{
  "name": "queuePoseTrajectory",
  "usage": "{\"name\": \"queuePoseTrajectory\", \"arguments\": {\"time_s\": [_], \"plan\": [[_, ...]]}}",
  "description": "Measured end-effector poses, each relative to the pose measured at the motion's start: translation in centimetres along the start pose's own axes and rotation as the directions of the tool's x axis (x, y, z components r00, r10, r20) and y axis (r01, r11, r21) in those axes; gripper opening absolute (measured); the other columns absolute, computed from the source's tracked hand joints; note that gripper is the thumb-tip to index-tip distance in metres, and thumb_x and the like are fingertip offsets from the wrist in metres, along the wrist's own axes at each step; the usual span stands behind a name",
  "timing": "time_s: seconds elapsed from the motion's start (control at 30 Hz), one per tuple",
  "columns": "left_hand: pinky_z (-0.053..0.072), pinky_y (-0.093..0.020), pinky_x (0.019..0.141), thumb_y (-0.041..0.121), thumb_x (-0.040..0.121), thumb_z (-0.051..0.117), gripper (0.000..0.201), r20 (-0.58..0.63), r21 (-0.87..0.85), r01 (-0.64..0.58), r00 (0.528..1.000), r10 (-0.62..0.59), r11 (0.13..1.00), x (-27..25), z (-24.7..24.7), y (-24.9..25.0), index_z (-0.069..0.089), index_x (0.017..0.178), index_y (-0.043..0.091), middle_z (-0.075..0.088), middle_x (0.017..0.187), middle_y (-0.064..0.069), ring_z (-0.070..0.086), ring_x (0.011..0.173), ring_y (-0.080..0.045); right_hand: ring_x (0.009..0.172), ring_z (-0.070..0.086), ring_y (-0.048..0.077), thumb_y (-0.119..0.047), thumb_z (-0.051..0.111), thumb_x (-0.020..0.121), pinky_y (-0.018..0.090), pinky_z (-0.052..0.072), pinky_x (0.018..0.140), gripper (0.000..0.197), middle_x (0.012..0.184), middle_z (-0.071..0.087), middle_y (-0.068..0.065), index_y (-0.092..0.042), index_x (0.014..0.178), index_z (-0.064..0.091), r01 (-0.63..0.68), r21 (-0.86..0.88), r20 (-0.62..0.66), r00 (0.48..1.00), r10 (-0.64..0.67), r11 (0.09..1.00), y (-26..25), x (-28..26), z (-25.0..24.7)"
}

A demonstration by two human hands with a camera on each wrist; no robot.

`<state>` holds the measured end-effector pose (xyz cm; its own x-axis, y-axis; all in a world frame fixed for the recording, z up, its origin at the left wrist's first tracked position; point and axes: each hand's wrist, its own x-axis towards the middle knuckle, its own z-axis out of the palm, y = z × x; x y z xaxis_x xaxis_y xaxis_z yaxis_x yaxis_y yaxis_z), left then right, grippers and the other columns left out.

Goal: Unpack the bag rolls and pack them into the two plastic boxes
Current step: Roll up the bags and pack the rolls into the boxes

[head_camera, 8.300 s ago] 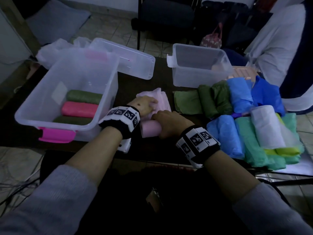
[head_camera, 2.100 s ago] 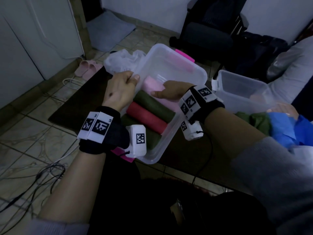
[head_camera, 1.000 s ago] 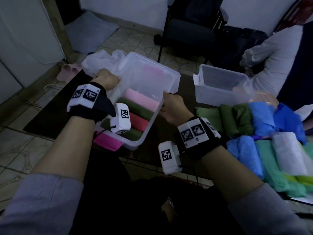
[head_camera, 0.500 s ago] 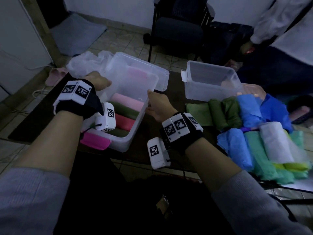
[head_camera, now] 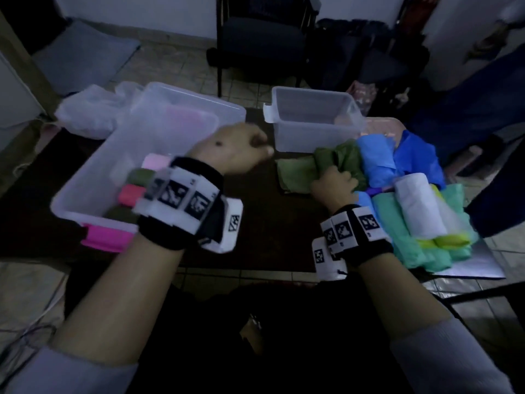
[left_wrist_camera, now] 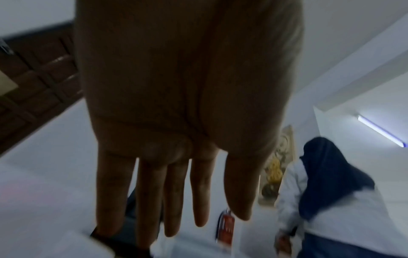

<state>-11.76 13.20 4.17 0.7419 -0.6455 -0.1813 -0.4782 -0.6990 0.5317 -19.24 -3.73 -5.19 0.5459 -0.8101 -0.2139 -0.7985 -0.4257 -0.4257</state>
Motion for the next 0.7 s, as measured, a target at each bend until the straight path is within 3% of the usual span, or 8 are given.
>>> {"name": "queuePoseTrajectory", "arguments": {"time_s": [0.07,0.17,0.27,0.37,0.47,0.63,0.7], "plan": [[0.035,-0.031,0.096,0.038,0.095,0.048,0.047,0.104,0.045,0.023,0.994,-0.028,0.999,0.5,3.7,-0.3,0.042,0.138,0.021,0.044,0.141,-0.003,0.043,0.127,-0.021,0.134,0.023,0.035,-0.016,0.047,0.09,0.046,0.025,0.106,0.046,0.143,0.028,0.02,-0.005,0.134,0.035,-0.069,-0.064,-0.079,0.995,0.064,0.996,2.2,0.5,-1.0],[0.032,-0.035,0.106,0.037,0.095,0.047,0.051,0.198,0.071,0.096,0.974,-0.108,0.993,0.8,8.9,-2.2,0.038,0.14,0.015,0.037,0.146,-0.008,0.038,0.132,-0.024,0.135,0.024,0.037,-0.018,0.05,0.091,0.046,0.026,0.107,0.053,0.145,0.022,0.023,-0.004,0.137,0.028,-0.138,-0.13,-0.072,0.989,0.13,0.982,4.9,1.0,-1.5],[0.017,-0.043,0.116,0.043,0.096,0.043,0.062,0.194,0.136,0.181,0.959,-0.205,0.974,0.8,12.2,-4.7,0.024,0.147,0.013,0.012,0.156,-0.013,0.013,0.143,-0.03,0.133,0.028,0.039,-0.018,0.05,0.093,0.046,0.028,0.106,0.055,0.145,0.024,0.025,-0.004,0.139,0.025,-0.162,-0.161,-0.074,0.986,0.152,0.974,6.3,1.4,-1.6],[-0.003,-0.045,0.116,0.054,0.094,0.035,0.074,0.172,0.198,0.241,0.945,-0.276,0.95,0.6,13.9,-6.7,0.002,0.151,0.02,-0.015,0.157,-0.011,-0.013,0.144,-0.029,0.129,0.033,0.04,-0.017,0.053,0.091,0.046,0.031,0.104,0.056,0.141,0.029,0.026,-0.006,0.139,0.026,-0.179,-0.158,-0.1,0.981,0.164,0.971,6.3,2.1,-0.8],[-0.01,-0.046,0.114,0.064,0.092,0.022,0.075,0.16,0.222,0.223,0.952,-0.261,0.949,0.3,14.9,-8.0,-0.008,0.149,0.028,-0.025,0.154,-0.006,-0.022,0.142,-0.026,0.126,0.038,0.04,-0.015,0.051,0.093,0.045,0.033,0.101,0.046,0.137,0.035,0.027,-0.005,0.134,0.034,-0.187,-0.191,-0.142,0.977,0.162,0.964,6.1,2.7,-0.2],[-0.01,-0.045,0.115,0.065,0.091,0.013,0.072,0.099,0.277,0.199,0.967,-0.234,0.94,-0.1,15.6,-8.5,-0.01,0.149,0.028,-0.023,0.155,-0.005,-0.021,0.143,-0.025,0.123,0.045,0.038,-0.032,0.068,0.08,0.04,0.04,0.097,0.067,0.135,0.041,0.024,0.0,0.132,0.041,-0.087,-0.322,0.062,0.992,0.112,0.943,5.5,3.3,0.3],[-0.01,-0.045,0.115,0.064,0.092,0.012,0.071,0.083,0.288,0.195,0.97,-0.227,0.938,-0.2,15.8,-8.4,-0.009,0.149,0.028,-0.021,0.156,-0.005,-0.02,0.143,-0.025,0.121,0.047,0.037,-0.03,0.066,0.081,0.037,0.039,0.091,0.062,0.134,0.042,0.023,0.0,0.129,0.043,-0.029,-0.319,0.11,0.992,0.067,0.947,5.0,2.8,0.8]]}}
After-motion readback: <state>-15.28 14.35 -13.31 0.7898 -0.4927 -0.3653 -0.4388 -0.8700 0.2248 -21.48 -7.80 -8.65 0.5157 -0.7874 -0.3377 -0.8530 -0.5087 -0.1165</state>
